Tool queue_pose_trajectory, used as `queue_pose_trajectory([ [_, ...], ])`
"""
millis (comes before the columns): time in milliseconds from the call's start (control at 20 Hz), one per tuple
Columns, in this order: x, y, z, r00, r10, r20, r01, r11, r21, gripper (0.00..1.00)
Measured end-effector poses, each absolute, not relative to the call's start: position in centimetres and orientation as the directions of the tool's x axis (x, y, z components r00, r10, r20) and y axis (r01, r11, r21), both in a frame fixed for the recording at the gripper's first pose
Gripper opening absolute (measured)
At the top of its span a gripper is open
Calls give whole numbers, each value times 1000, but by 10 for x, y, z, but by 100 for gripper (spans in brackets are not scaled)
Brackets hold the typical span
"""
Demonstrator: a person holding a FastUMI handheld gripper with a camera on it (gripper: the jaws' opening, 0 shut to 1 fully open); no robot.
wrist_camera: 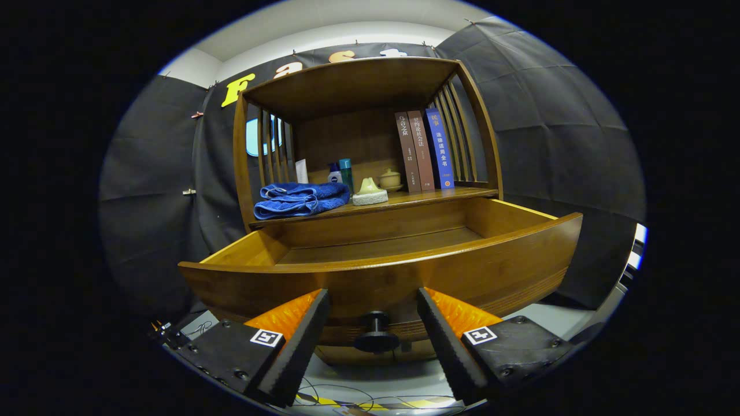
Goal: Pull open the drawer, take out the items inside it, and place them on the countertop above the cabinet.
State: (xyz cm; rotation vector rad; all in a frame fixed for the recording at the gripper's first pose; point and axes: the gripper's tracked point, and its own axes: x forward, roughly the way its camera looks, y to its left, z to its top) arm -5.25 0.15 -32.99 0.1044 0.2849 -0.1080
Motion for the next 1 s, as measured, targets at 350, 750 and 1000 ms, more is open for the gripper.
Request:
queue_pose_trajectory([
  [350,-19,-2,-331,952,-90,-293,120,989,84,99],
  [750,53,-9,-331,950,-88,-300,126,986,108,98],
  [1000,89,-14,-339,949,-88,-304,127,986,110,98],
])
